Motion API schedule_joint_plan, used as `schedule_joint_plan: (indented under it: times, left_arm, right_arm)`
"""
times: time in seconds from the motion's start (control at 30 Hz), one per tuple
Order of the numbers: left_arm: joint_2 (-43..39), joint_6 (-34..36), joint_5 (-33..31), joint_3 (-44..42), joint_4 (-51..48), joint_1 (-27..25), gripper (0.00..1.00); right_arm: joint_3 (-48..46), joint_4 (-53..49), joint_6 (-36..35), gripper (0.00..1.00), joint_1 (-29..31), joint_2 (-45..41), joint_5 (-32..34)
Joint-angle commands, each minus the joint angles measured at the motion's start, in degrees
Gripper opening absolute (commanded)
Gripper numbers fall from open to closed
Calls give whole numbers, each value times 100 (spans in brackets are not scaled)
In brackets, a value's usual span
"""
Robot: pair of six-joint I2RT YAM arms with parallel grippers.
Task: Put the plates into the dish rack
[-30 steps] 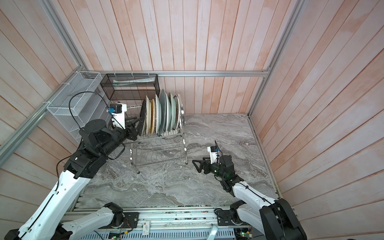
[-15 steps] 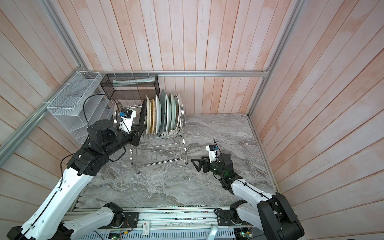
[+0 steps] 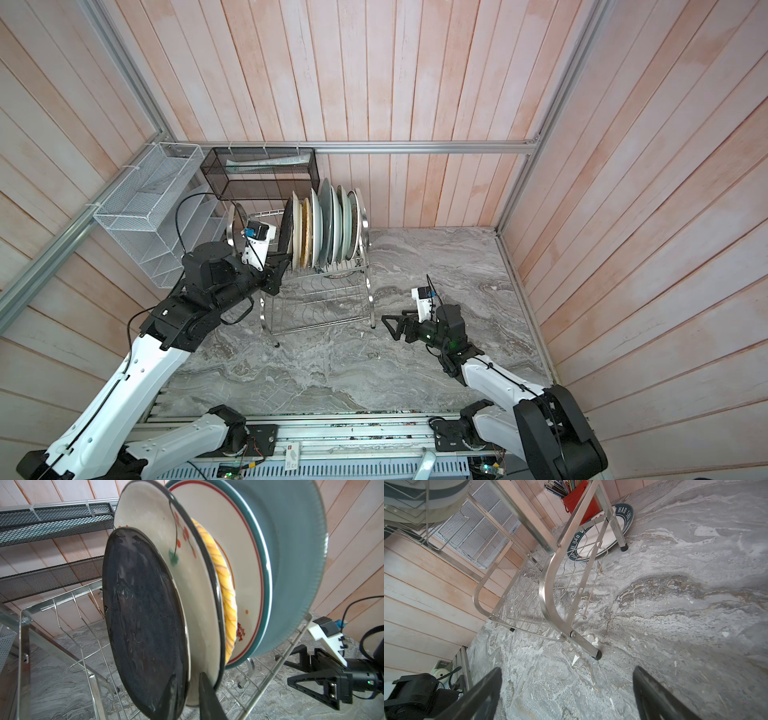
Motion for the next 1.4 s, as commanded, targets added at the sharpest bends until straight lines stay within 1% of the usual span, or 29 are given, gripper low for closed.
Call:
schedule_joint_plan:
  times: [0.0, 0.2, 0.37, 0.5, 0.63, 0.8, 0.87, 1.0, 1.2, 1.37]
  left_arm:
    - [46, 65, -33, -77, 56, 25, 20]
    - [173, 4, 51, -70, 128, 18, 17]
    - [131, -109, 78, -80, 270, 19, 3]
    - [47, -165, 154, -144, 426, 18, 0]
    - [9, -278, 64, -149, 456, 16, 0]
    - [-318, -518, -145, -124, 782, 20, 0]
    - [-445, -781, -241, -73, 938, 23, 0]
    - [-697, -1035, -426, -28, 1328, 13, 0]
    - [-764, -1288, -868, 62, 1543, 18, 0]
    - [-783, -1537, -1184, -133, 1635, 18, 0]
  right_arm:
    - [110, -48, 19, 98, 42, -19, -59]
    - [88, -48, 13, 98, 42, -56, -57]
    - [78, -89, -8, 98, 42, -153, 2]
    - [62, -101, -8, 98, 43, -182, 13]
    - [62, -108, -8, 98, 42, -195, 14]
    - [57, -93, -8, 98, 45, -203, 12]
    - [54, -93, 1, 98, 42, -197, 12]
    - [69, -77, 19, 98, 42, -213, -17]
    - [39, -54, 21, 98, 42, -223, -23]
    - [10, -61, 16, 98, 42, -264, -32]
